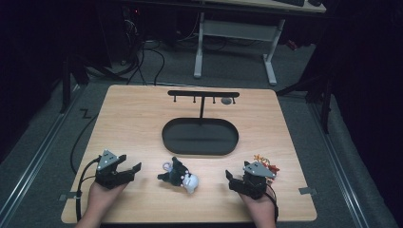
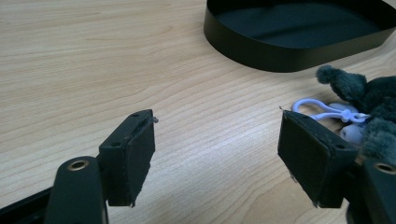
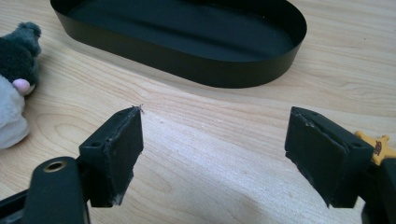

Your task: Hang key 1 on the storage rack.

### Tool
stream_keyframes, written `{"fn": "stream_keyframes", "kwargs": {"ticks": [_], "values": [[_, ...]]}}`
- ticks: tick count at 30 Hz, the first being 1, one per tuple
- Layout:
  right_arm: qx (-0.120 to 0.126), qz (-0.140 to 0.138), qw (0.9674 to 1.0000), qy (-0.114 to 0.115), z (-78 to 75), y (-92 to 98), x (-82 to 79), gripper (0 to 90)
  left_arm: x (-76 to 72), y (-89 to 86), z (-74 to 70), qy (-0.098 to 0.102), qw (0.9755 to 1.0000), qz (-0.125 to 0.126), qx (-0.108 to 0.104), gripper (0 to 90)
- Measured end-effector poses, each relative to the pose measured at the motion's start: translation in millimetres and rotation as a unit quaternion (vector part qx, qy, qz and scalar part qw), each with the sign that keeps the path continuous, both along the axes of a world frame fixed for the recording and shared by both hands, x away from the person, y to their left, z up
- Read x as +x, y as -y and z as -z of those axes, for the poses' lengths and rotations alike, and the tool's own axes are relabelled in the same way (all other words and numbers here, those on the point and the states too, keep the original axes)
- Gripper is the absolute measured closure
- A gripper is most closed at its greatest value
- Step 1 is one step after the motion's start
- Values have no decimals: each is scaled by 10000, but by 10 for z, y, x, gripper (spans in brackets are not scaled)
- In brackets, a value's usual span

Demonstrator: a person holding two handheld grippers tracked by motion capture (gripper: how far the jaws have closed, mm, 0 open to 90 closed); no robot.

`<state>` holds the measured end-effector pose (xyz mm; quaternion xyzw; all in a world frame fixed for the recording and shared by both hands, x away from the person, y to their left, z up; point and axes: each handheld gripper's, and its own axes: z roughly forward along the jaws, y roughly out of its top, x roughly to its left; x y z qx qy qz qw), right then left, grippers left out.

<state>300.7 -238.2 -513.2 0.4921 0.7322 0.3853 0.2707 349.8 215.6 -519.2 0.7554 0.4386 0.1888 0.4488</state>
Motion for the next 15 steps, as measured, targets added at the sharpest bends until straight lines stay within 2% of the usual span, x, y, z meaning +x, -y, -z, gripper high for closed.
{"fn": "stream_keyframes", "kwargs": {"ticks": [5,9,15], "values": [[91,-36,9998,-151,25,52,-1,186,17,79,-2,197,9992,84,346,282],[151,-143,9996,-211,22,50,-12,185,23,166,8,282,9968,227,707,285],[228,-208,9989,-355,34,52,-9,177,-18,235,-31,272,9951,447,834,287]]}}
